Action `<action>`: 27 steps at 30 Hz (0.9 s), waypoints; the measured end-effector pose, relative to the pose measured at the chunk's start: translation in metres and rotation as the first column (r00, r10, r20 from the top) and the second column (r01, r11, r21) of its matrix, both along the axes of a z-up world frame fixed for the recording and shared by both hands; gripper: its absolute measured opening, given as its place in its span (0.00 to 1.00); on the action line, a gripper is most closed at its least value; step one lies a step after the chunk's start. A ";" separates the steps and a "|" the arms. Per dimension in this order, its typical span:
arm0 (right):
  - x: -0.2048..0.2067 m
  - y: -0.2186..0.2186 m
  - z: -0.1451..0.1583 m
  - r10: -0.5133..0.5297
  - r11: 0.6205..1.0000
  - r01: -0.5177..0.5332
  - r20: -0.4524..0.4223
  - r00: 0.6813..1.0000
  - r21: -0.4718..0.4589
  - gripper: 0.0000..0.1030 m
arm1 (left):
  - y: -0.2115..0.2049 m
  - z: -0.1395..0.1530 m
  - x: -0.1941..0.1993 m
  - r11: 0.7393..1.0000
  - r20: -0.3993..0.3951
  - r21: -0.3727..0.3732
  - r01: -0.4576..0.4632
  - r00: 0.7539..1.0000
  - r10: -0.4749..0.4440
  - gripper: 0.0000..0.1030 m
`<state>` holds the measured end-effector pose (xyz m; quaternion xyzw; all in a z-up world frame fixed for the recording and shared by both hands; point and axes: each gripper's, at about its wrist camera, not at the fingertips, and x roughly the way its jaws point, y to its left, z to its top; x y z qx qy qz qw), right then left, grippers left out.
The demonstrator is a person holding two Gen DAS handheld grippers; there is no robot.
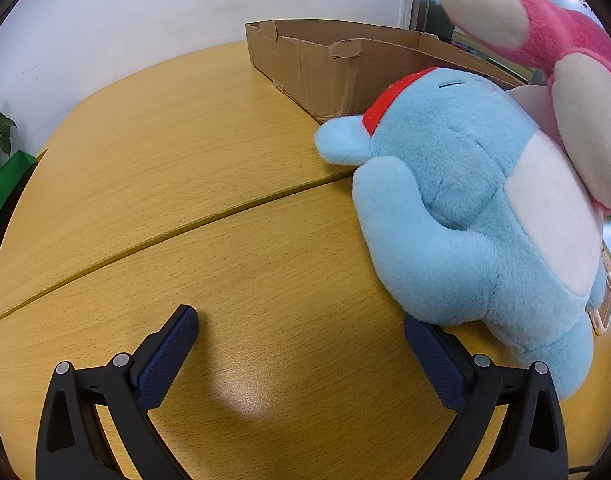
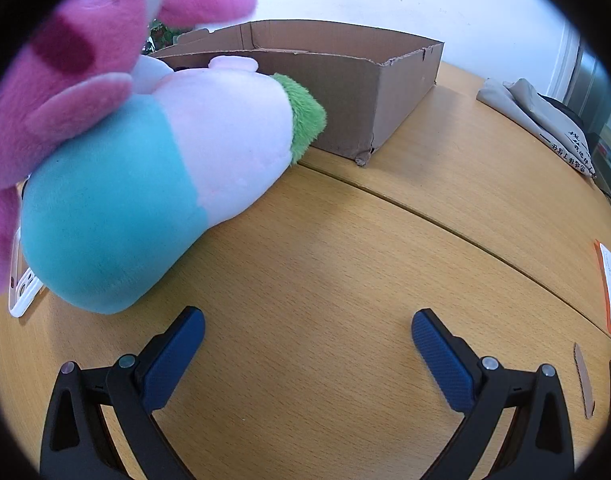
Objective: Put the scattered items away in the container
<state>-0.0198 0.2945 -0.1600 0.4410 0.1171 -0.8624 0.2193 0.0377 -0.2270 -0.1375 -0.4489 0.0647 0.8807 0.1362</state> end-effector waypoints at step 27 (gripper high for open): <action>0.067 0.006 0.030 -0.292 0.955 0.295 -0.114 0.950 0.013 0.99 | 0.028 0.052 0.063 0.936 -0.178 -0.072 -0.345 0.928 0.328 1.00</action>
